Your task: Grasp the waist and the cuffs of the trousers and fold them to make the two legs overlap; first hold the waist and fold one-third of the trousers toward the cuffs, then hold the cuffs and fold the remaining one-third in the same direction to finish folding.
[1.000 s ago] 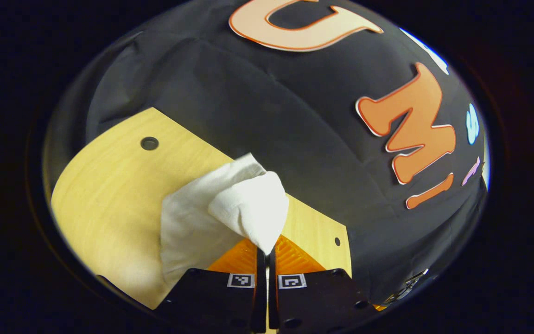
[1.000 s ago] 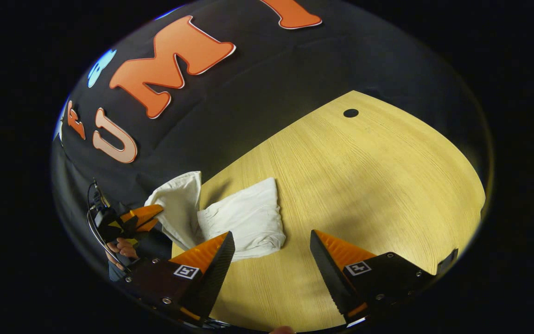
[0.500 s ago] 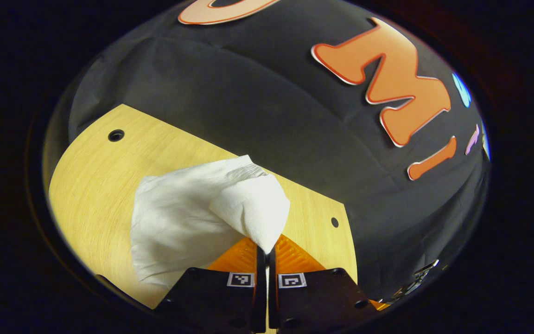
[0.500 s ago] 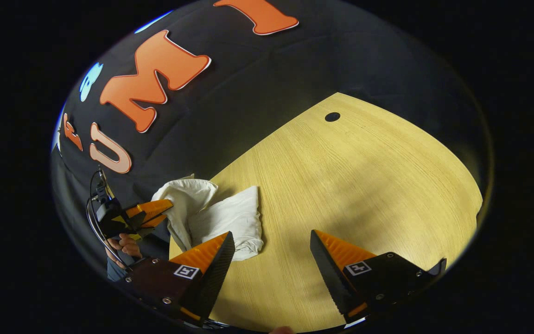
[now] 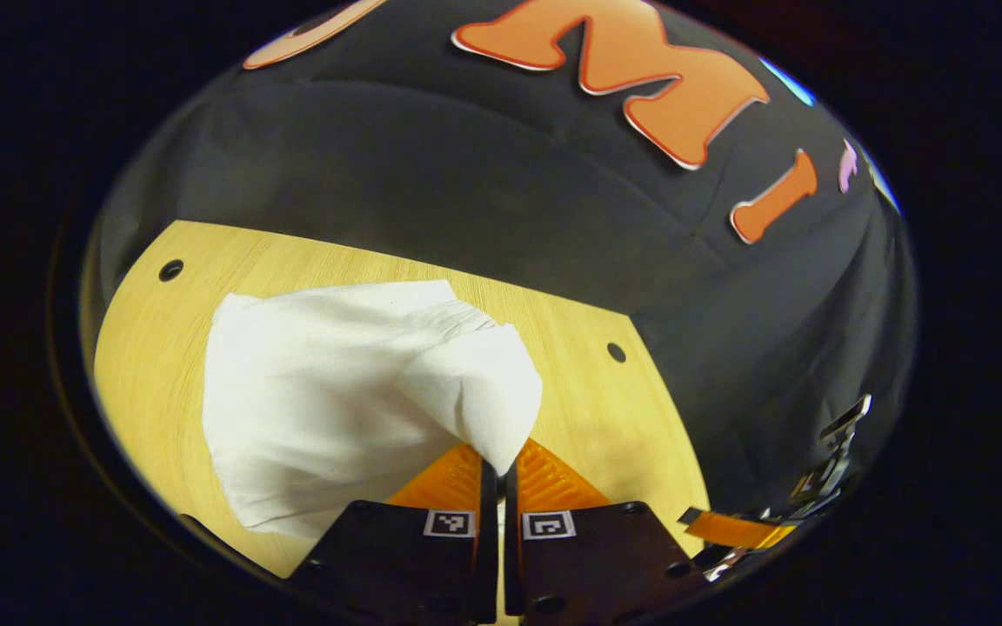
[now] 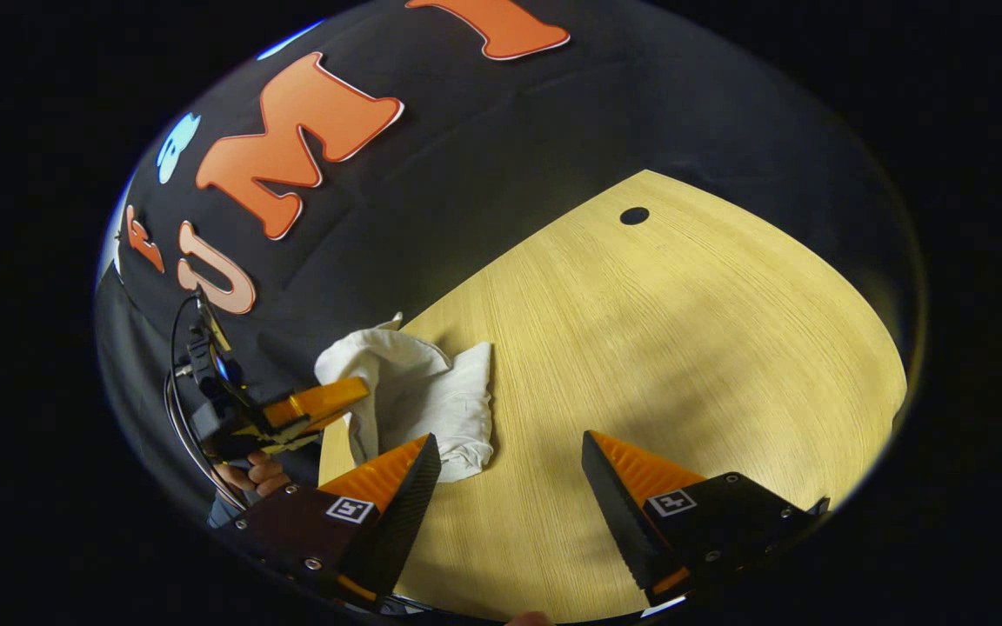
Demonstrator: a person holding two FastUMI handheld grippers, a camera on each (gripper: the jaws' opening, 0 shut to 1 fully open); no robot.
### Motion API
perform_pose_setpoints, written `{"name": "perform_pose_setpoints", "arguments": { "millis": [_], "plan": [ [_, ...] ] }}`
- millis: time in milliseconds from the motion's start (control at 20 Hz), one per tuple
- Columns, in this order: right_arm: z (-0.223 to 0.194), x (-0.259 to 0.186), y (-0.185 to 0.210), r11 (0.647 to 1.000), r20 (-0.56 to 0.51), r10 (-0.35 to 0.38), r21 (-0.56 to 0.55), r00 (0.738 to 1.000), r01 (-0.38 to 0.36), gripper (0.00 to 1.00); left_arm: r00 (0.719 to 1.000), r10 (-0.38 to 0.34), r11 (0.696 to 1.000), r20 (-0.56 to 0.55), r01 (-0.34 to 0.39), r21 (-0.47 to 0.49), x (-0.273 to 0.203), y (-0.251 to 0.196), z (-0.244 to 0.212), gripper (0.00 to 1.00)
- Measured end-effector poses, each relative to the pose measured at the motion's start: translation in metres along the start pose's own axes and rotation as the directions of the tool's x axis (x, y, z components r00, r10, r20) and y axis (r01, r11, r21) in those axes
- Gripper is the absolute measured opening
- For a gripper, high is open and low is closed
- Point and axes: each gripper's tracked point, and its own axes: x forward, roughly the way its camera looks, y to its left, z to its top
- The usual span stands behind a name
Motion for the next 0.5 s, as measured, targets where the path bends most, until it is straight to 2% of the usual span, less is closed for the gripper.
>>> {"name": "perform_pose_setpoints", "arguments": {
  "millis": [100, 250, 300, 350, 500],
  "plan": [
    [0.005, -0.003, 0.003, 1.000, 0.024, -0.004, -0.028, 1.000, 0.005, 0.98, 0.999, -0.018, 0.999, -0.051, 0.020, 0.044, -0.003, -0.008, -0.027, 0.09],
    [0.015, -0.007, 0.011, 0.997, 0.069, 0.003, -0.078, 0.998, 0.002, 0.98, 0.999, -0.020, 0.991, -0.046, 0.026, 0.131, -0.013, -0.005, -0.047, 0.65],
    [0.018, -0.010, 0.015, 0.995, 0.082, 0.004, -0.099, 0.997, 0.005, 0.98, 0.999, -0.013, 0.987, -0.035, 0.019, 0.159, -0.019, -0.004, -0.049, 0.60],
    [0.020, -0.011, 0.019, 0.993, 0.095, 0.008, -0.122, 0.995, 0.004, 0.98, 1.000, -0.003, 0.984, -0.021, 0.007, 0.179, -0.027, -0.002, -0.047, 0.77],
    [0.026, -0.015, 0.032, 0.983, 0.136, 0.014, -0.185, 0.991, 0.011, 0.98, 0.997, 0.044, 0.976, 0.060, -0.056, 0.210, -0.054, 0.010, -0.033, 0.89]
  ]
}}
